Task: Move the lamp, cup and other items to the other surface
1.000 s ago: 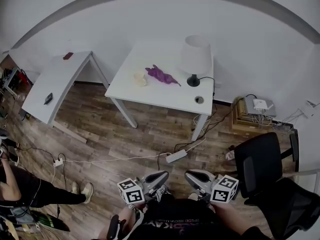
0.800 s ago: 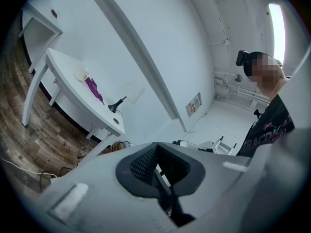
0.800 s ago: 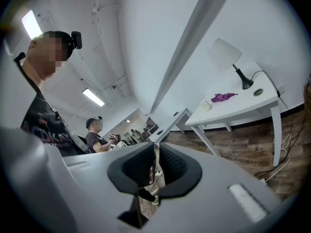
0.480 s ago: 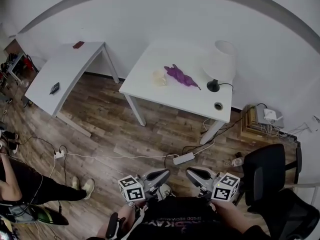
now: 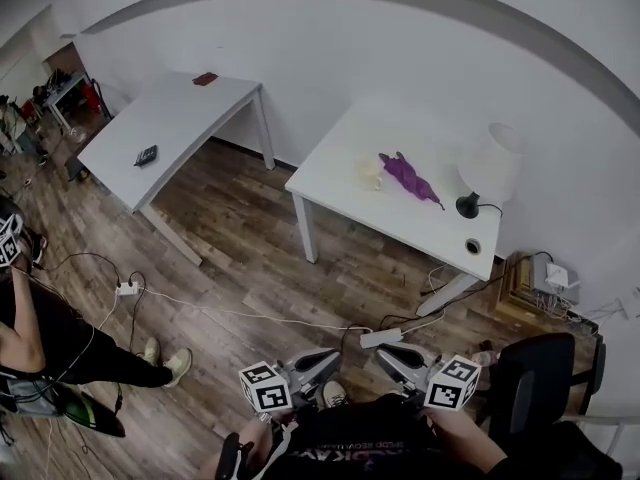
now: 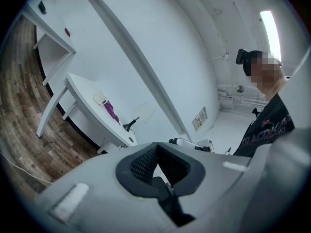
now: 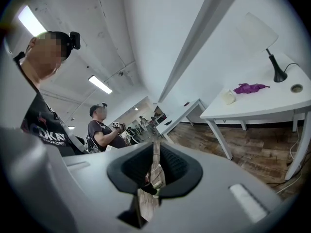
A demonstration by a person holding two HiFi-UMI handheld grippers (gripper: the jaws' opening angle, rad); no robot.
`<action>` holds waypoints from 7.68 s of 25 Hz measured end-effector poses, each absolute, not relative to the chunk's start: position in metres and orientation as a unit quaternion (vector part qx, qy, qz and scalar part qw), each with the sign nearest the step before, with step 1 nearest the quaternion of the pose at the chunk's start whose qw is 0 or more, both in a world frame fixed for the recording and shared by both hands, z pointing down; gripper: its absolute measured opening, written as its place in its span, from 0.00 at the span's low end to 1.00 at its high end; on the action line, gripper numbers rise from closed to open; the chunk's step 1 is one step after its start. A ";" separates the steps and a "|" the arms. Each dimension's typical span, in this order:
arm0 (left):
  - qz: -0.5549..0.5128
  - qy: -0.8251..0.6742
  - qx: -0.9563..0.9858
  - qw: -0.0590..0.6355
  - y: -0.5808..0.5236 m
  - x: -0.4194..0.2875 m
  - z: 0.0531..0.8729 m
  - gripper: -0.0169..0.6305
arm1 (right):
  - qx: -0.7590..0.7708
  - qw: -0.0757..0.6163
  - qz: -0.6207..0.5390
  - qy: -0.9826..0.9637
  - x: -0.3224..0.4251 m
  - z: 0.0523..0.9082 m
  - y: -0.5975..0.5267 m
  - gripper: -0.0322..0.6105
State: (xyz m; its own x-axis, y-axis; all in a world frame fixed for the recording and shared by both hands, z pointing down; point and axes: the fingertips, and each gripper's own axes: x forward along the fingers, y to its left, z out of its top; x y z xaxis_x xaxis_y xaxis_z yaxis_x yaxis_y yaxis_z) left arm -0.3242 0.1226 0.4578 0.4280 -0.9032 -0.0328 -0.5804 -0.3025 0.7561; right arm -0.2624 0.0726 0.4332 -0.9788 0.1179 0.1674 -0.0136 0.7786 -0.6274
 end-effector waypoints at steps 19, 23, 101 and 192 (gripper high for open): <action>-0.298 -0.610 0.676 0.286 0.186 -0.401 0.459 0.02 | -0.165 0.154 0.299 -0.927 -0.377 0.429 0.090 0.14; -0.306 -0.625 0.662 0.277 0.177 -0.412 0.461 0.02 | -0.175 0.160 0.298 -0.925 -0.389 0.432 0.075 0.15; -0.283 -0.725 0.538 0.325 0.090 -0.385 0.476 0.02 | 0.096 0.269 0.056 -0.957 -0.486 0.578 -0.343 0.12; -0.017 -0.292 0.822 0.488 0.013 0.099 0.501 0.02 | 0.650 0.184 0.343 -0.653 0.506 0.711 -0.137 0.12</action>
State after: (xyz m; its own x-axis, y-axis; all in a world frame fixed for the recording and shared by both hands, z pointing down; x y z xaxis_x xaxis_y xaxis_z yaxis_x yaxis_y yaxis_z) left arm 0.0989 0.0135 0.5009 0.8291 -0.4970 0.2563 -0.4628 -0.3526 0.8133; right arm 0.5059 -0.1371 0.7109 -0.0875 -0.7221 0.6862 -0.9749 -0.0796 -0.2081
